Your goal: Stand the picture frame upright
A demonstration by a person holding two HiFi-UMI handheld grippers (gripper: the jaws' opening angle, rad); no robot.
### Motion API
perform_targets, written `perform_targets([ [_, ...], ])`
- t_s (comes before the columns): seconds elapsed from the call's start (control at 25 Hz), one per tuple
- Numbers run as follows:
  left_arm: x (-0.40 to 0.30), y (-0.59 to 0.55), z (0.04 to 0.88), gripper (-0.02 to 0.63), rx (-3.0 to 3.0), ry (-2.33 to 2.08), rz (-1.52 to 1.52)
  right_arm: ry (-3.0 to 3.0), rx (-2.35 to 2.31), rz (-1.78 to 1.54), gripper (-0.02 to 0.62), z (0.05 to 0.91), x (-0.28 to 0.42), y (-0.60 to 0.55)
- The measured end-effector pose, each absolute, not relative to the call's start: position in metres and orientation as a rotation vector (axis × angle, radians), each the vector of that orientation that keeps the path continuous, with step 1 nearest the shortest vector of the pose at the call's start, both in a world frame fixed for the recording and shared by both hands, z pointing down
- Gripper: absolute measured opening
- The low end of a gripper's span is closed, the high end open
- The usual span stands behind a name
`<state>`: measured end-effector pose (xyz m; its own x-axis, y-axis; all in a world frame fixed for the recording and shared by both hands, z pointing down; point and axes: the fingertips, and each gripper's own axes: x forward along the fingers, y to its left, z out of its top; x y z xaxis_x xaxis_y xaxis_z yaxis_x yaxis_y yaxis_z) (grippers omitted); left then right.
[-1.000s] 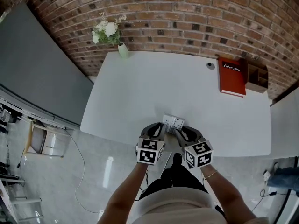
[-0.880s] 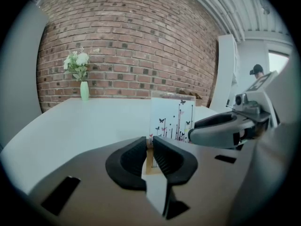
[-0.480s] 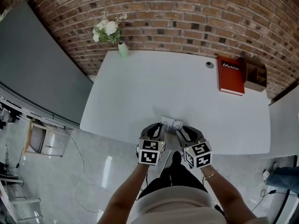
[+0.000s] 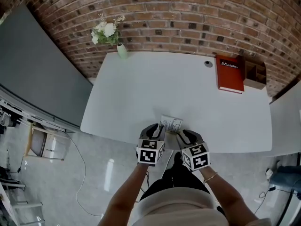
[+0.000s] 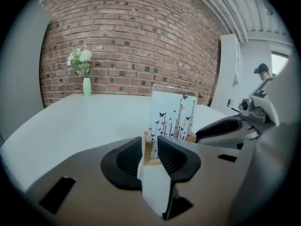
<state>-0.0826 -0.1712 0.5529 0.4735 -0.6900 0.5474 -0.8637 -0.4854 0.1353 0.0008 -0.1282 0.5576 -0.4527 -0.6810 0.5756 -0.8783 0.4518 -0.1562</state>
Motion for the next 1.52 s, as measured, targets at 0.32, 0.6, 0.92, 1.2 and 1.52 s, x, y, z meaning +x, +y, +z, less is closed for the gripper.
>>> perform_targets([
  [0.32,-0.081,-0.175,0.554,0.098,2.340,-1.262,0.620,-2.200,1.379,0.644,0.103,0.563,0.002,-0.132],
  [0.6,-0.078,-0.175,0.554,0.081,2.333,-1.265,0.609,-2.200,1.385,0.669,0.103,0.564,-0.003,-0.136],
  [0.92,-0.078,-0.172,0.554,0.043,2.298,-1.291,0.569,-2.168,1.433,0.682,0.101,0.562,0.005,-0.143],
  [1.2,-0.068,-0.183,0.545,0.040,2.306,-1.312,0.540,-2.174,1.475,0.647,0.081,0.555,0.017,-0.155],
  [1.52,-0.049,-0.211,0.536,0.041,2.335,-1.313,0.536,-2.180,1.489,0.577,0.081,0.547,0.036,-0.185],
])
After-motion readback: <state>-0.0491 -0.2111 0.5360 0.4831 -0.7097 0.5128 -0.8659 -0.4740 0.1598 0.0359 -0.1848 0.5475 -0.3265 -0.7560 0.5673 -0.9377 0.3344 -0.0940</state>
